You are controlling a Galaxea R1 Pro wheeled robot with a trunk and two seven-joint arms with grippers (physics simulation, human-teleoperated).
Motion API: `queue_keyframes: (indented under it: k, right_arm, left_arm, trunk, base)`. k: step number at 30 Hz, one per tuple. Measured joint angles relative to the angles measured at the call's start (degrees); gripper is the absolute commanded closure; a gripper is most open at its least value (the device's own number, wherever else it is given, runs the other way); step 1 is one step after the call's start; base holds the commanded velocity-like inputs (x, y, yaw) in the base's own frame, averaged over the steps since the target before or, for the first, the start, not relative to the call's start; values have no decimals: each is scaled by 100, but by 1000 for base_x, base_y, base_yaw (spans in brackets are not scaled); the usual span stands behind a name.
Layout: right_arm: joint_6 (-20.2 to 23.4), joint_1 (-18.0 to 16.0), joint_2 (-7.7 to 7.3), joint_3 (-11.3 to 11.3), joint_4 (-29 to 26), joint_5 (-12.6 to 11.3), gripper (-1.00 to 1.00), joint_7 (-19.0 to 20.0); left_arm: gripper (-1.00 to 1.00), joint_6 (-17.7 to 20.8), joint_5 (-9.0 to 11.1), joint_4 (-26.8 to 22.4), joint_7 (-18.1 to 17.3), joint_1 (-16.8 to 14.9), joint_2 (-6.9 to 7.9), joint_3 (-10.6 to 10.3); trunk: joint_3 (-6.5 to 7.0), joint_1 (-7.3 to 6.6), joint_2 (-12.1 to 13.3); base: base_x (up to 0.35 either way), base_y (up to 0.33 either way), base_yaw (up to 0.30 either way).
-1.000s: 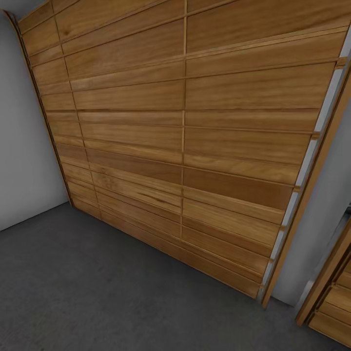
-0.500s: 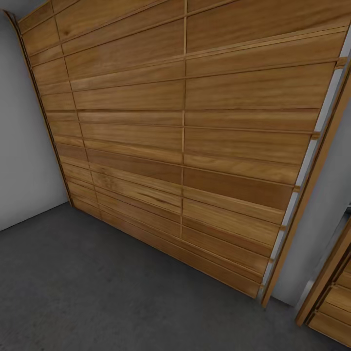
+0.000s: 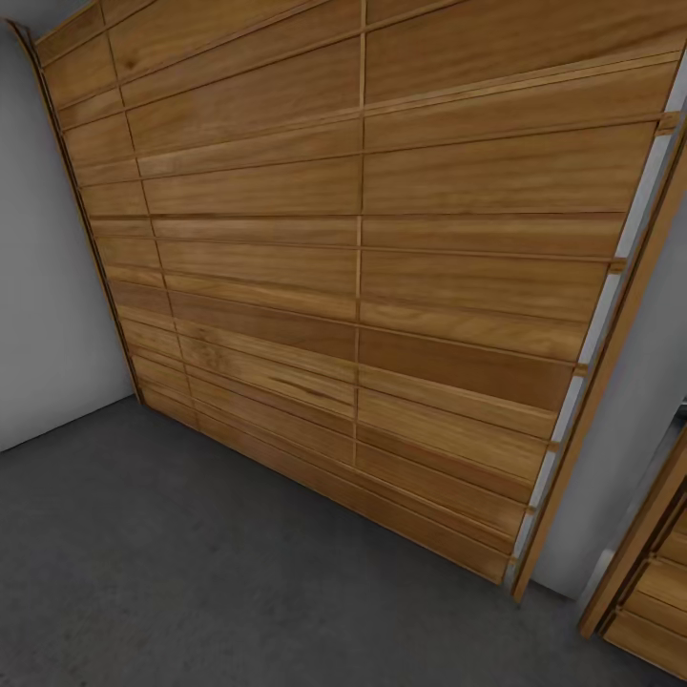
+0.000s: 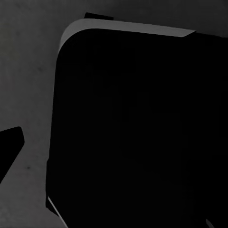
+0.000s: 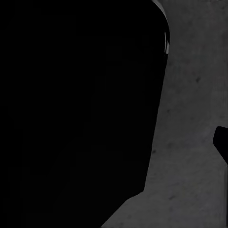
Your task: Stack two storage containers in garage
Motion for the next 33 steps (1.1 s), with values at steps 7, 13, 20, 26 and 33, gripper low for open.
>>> queue_keyframes:
  k: [7, 13, 20, 26, 33]
  right_arm:
    - [-11, 0, -4, 70, 0, -1, -100, -13]
    - [-55, 0, -2, 64, -2, -7, -100, -28]
    - [-696, 0, 34, 51, 14, -32, -100, -32]
    - [-987, 0, 35, 40, 22, -83, -100, -37]
    - [-1026, 0, 35, 35, 30, -92, -100, -38]
  left_arm:
    - [-100, -4, 0, -3, 0, 0, 1, -4]
    - [-100, -7, -54, -23, 7, 0, 80, -38]
    - [-100, -7, -55, -18, 8, 0, 109, -41]
    - [-100, -7, -52, -18, 8, 0, 109, -42]
    - [-100, -7, -55, -18, 8, 0, 116, -43]
  trunk:
    - [0, 0, 0]
    - [0, 0, 0]
    - [0, 0, 0]
    - [0, 0, 0]
    - [0, 0, 0]
  base:
    - [0, 0, 118]
    - [0, 0, 265]
    - [0, 0, 277]
    - [0, 0, 278]
    - [0, 0, 279]
